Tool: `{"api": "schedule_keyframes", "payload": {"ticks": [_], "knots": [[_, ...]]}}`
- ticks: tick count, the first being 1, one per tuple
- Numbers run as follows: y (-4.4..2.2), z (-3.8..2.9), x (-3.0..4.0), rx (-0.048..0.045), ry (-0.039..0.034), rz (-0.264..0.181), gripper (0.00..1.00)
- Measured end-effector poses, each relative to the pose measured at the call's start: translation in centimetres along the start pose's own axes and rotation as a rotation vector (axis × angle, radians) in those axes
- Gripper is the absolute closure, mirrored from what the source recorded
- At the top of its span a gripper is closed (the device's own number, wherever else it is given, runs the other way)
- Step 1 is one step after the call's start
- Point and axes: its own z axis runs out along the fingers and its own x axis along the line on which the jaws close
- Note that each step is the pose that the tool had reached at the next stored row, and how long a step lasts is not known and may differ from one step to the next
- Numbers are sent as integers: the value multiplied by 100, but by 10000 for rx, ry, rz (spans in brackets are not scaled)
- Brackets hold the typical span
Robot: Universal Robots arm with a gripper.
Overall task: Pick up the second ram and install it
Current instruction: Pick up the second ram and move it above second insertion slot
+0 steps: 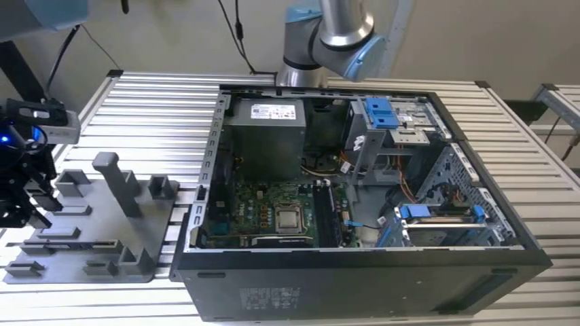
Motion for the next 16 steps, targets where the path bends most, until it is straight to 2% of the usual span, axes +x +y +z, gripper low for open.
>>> {"api": "schedule_keyframes", "payload": {"ticks": [16], "knots": [[2,243,18,-24,32,-15,64]]}}
